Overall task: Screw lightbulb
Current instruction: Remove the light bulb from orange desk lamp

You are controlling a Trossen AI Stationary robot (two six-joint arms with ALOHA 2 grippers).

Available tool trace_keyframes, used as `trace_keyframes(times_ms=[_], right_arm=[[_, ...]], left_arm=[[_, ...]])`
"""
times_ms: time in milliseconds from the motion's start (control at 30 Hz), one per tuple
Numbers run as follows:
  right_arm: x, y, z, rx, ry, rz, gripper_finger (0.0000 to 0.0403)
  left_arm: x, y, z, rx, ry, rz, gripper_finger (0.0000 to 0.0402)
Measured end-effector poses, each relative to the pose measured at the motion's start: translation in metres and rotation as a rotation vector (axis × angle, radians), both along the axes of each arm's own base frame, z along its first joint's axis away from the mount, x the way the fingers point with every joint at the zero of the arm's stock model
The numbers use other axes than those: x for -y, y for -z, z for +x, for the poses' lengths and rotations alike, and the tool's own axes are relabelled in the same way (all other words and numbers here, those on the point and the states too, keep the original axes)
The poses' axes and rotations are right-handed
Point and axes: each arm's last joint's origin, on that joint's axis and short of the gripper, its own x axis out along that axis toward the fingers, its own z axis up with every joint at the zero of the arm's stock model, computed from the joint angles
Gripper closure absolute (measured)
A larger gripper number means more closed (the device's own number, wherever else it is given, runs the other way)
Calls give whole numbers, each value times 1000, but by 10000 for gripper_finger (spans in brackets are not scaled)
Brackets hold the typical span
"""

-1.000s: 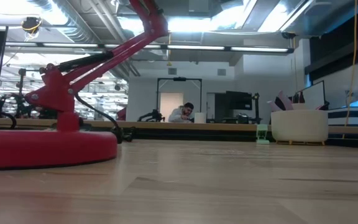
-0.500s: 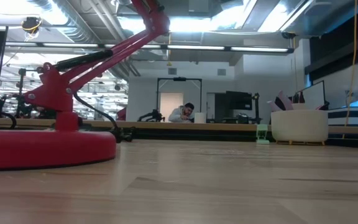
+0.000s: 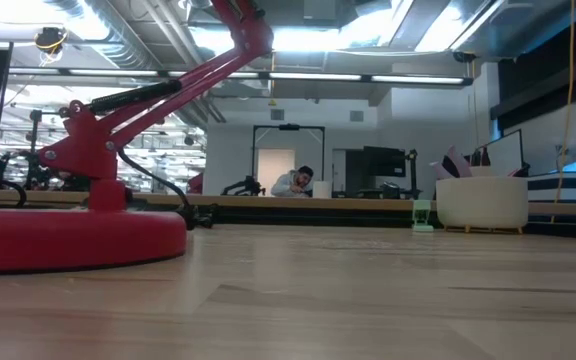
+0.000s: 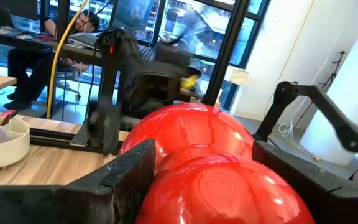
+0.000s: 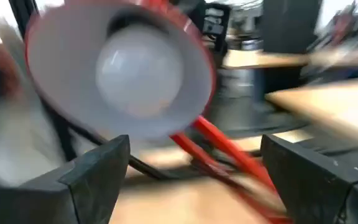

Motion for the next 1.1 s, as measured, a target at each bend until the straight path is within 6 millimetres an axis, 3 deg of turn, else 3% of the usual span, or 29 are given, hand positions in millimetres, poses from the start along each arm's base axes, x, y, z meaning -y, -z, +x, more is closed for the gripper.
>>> trace_keyframes(times_ms=[167,367,1100], right_arm=[[20,17,9,258,-175,542,39],[13,34,26,275,-261,780,39],[9,2,43,277,-372,879,39]], left_arm=[[0,0,0,0,-2,-5,149],[0,0,0,0,-3,-9,149],[0,0,0,1,-3,-5,149]])
